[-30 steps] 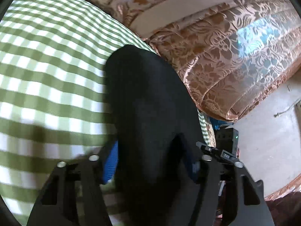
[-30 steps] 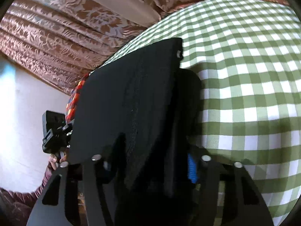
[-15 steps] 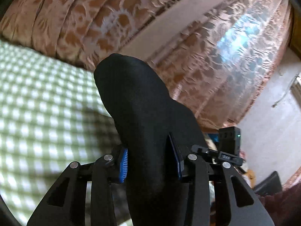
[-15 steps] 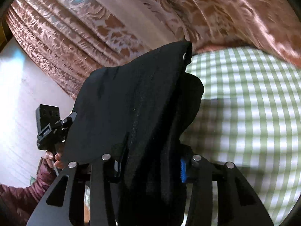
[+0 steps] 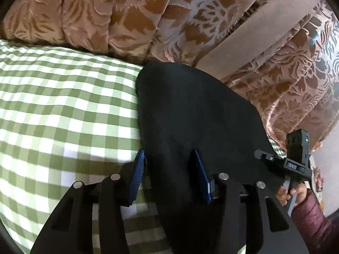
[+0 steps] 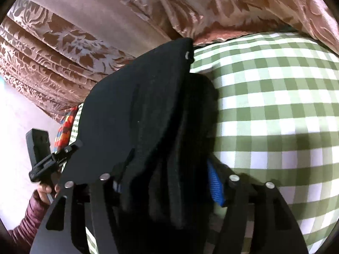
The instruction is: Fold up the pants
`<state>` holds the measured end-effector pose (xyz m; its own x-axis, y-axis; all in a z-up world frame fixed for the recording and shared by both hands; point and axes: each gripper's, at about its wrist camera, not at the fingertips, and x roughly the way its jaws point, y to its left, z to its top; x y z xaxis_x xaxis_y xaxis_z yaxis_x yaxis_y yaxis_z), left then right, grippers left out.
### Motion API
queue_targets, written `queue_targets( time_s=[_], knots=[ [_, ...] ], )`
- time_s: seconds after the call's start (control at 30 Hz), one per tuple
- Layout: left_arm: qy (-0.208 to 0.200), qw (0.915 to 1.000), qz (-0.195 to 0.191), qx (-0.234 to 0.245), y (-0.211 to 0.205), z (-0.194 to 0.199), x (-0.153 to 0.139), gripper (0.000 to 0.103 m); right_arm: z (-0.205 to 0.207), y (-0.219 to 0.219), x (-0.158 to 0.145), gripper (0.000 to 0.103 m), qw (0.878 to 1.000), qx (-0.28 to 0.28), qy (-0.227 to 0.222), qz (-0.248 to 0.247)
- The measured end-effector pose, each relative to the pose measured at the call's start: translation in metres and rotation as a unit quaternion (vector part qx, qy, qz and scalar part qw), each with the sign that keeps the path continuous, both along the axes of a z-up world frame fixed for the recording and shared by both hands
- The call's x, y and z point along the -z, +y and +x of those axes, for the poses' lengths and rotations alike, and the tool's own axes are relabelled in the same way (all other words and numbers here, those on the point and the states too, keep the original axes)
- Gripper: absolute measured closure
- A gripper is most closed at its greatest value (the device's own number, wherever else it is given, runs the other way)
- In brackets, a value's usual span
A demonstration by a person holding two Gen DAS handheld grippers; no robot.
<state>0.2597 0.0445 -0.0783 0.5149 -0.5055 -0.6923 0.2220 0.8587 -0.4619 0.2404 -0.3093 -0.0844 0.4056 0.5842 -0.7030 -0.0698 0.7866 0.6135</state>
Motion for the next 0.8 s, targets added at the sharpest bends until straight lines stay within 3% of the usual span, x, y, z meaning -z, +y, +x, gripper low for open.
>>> queue_targets(
  time_s=[0.03,0.1,0.17,0.23,0.33,0.4,0.6,0.8],
  knots=[
    [-0.001,1.0,0.005,-0.009,-0.001,-0.002,-0.002,0.056,-0.001,0.0,-0.002,0.028,1.0,0.003,-0.001,-0.005],
    [-0.011,0.9985,0.035,-0.041,-0.006,-0.011,-0.015,0.048,-0.01,-0.006,-0.012,0.026,0.999,0.018,-0.007,-0.027],
    [-0.025,0.9953,0.071,-0.061,-0.012,-0.022,-0.028,0.047,-0.021,-0.007,-0.027,0.022,0.998,0.026,-0.024,-0.047],
    [-0.043,0.9925,0.087,-0.075,-0.017,-0.037,-0.04,0.034,-0.028,-0.004,-0.04,0.02,0.996,0.033,-0.037,-0.068],
    [-0.07,0.9874,0.106,-0.095,-0.02,-0.064,-0.058,0.033,-0.054,0.005,-0.065,0.016,0.989,0.04,-0.074,-0.124],
    [-0.083,0.9841,0.116,-0.106,-0.024,-0.08,-0.066,0.025,-0.074,0.016,-0.079,0.014,0.982,0.042,-0.099,-0.155],
    [-0.11,0.9771,0.143,-0.113,-0.038,-0.132,-0.083,0.021,-0.123,0.05,-0.102,0.012,0.969,0.045,-0.142,-0.195],
    [-0.134,0.9695,0.161,-0.127,-0.043,-0.172,-0.091,0.018,-0.148,0.074,-0.102,0.012,0.965,0.058,-0.143,-0.21]
  ],
)
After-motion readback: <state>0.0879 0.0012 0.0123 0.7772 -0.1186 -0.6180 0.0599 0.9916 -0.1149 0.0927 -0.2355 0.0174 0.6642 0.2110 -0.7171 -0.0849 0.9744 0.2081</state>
